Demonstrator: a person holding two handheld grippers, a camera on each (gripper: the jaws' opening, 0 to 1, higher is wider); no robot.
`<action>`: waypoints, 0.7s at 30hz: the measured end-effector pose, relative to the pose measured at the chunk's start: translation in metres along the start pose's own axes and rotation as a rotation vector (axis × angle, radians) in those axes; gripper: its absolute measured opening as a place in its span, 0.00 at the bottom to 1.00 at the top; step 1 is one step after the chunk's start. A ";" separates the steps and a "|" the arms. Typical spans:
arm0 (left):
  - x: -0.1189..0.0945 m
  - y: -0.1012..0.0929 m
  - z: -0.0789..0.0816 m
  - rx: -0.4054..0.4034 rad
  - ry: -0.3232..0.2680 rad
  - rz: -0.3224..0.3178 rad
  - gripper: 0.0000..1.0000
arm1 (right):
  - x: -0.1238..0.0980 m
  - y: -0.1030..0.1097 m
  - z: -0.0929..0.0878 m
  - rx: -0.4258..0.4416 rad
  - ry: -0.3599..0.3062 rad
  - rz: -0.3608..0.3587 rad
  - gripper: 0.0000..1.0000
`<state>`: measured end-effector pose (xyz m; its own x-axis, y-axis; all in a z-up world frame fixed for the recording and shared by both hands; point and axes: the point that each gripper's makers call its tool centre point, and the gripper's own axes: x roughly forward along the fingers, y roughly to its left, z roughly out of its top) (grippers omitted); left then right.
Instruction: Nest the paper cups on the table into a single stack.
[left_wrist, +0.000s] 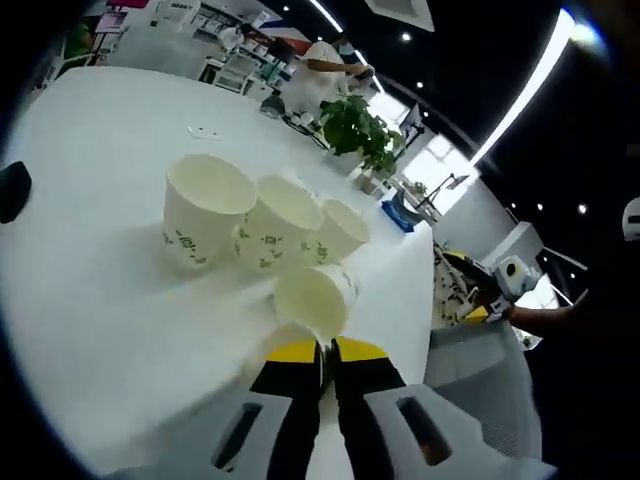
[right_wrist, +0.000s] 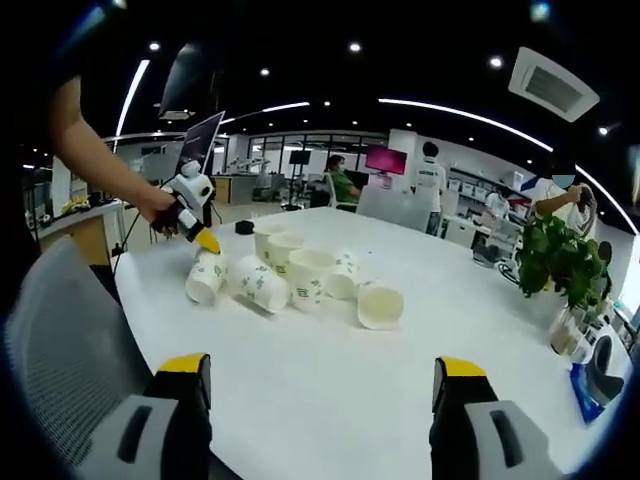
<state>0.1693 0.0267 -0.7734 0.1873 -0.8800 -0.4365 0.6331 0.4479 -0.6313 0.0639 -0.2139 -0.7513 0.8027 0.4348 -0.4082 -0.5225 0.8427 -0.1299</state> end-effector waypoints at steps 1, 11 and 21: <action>-0.001 -0.002 0.001 0.004 -0.005 -0.009 0.01 | 0.000 0.000 0.000 0.001 -0.002 0.000 0.93; -0.009 -0.030 -0.002 0.116 -0.003 -0.028 0.00 | 0.000 0.001 0.002 -0.003 -0.011 0.009 0.93; -0.011 -0.064 0.006 0.253 -0.048 -0.030 0.00 | 0.001 0.006 0.003 -0.003 -0.014 0.034 0.93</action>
<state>0.1309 0.0069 -0.7246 0.1972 -0.9015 -0.3851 0.8058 0.3728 -0.4601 0.0621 -0.2080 -0.7500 0.7884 0.4676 -0.3997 -0.5504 0.8264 -0.1187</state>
